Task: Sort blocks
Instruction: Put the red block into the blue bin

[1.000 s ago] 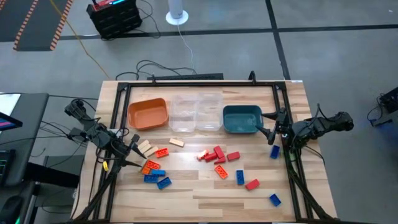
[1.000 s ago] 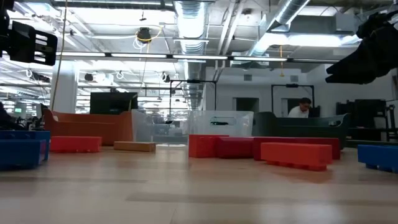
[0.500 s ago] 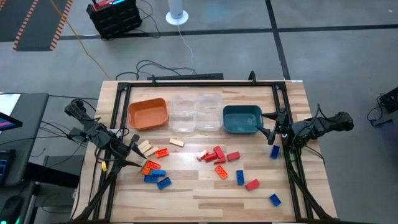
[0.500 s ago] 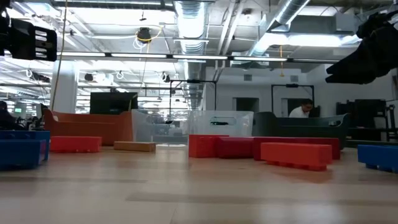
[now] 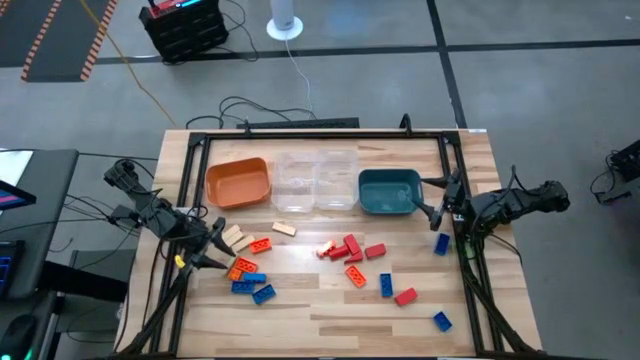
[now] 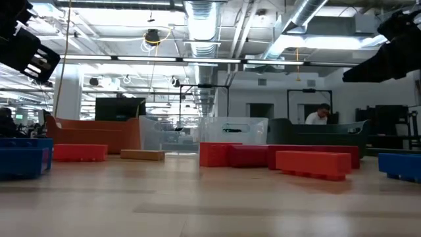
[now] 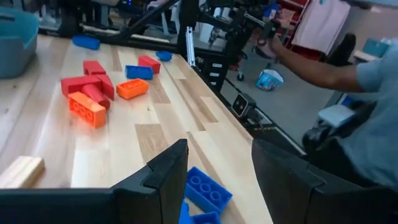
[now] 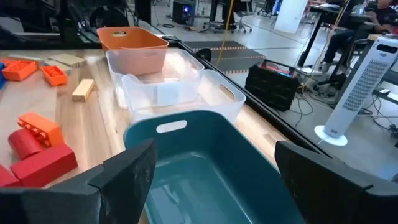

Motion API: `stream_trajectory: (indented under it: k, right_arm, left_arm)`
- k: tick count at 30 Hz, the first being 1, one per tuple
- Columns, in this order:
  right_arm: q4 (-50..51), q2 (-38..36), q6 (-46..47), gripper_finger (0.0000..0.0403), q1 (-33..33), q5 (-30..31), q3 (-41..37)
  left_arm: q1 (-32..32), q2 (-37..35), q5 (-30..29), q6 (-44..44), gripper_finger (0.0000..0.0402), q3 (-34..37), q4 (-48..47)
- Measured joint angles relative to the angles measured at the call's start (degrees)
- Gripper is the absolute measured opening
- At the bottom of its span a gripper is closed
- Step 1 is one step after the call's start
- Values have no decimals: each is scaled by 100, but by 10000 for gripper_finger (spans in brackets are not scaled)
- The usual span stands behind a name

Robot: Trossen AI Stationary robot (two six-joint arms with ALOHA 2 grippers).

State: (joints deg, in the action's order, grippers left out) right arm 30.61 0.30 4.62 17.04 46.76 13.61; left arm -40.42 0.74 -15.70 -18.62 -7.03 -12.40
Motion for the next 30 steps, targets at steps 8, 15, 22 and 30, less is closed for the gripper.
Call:
stream_trajectory:
  k: [8,15,22,30]
  right_arm:
    - [-201,0,28,372,-168,-10,-2]
    - [-1481,2,2988,372,-258,-28,-7]
    - [-2499,0,3407,372,-469,-20,-7]
    - [-3334,124,2332,372,-713,-457,-4]
  left_arm:
    - [0,0,-4,-789,174,-7,-26]
    - [0,-1,-610,-1526,174,-10,-22]
    - [0,0,-922,-1018,173,-20,-22]
    - [0,-1,-922,-497,174,-22,66]
